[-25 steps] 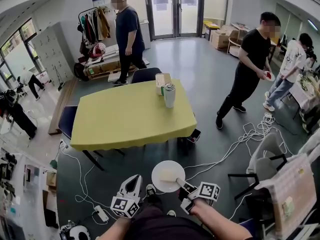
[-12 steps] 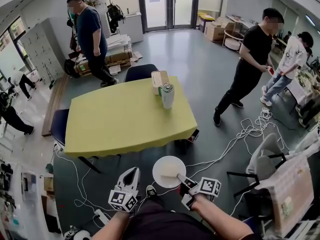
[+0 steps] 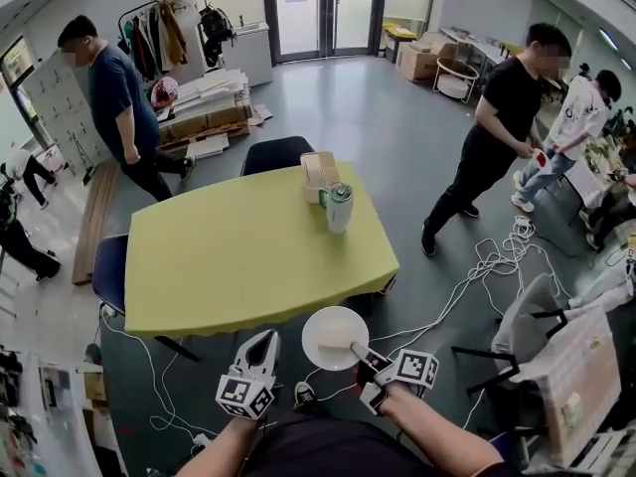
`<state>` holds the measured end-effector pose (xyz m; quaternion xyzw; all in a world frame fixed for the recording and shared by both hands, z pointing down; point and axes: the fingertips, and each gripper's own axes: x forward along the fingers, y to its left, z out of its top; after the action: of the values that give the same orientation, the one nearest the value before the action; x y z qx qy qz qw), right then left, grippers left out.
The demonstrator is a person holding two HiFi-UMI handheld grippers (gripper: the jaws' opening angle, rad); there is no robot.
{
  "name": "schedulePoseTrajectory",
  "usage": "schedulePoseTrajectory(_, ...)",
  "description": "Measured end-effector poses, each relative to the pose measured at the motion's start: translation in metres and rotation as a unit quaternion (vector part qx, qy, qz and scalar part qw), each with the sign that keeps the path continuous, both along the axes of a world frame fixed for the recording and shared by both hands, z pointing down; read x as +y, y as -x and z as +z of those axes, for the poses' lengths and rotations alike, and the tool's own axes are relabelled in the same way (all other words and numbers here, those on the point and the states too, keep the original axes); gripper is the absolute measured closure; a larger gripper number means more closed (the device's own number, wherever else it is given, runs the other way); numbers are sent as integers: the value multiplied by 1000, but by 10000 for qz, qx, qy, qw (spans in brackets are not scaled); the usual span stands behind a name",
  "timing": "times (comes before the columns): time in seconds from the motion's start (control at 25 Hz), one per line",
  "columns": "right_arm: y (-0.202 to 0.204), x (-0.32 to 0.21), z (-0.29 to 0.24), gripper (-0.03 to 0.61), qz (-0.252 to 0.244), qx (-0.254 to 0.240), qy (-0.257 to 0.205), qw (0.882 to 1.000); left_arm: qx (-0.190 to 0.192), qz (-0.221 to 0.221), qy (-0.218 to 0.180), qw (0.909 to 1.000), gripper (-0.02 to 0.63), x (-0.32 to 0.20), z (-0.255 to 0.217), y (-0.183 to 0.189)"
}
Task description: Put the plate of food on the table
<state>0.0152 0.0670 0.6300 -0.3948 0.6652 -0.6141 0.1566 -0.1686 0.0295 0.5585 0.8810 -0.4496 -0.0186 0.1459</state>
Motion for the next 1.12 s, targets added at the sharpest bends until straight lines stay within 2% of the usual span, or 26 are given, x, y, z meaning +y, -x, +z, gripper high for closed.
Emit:
schedulePoseTrajectory(0.44, 35, -57, -19, 549, 244, -84, -241, 9994, 129, 258, -97, 9995, 606, -64, -7, 29)
schedulePoseTrajectory(0.68, 31, -63, -23, 549, 385, -175, -287, 9987, 204, 336, -37, 9992, 606, -71, -2, 28)
schedulePoseTrajectory(1.12, 12, -86, -15, 549, 370, -297, -221, 9986, 189, 156, 29, 9997, 606, -96, 7, 17)
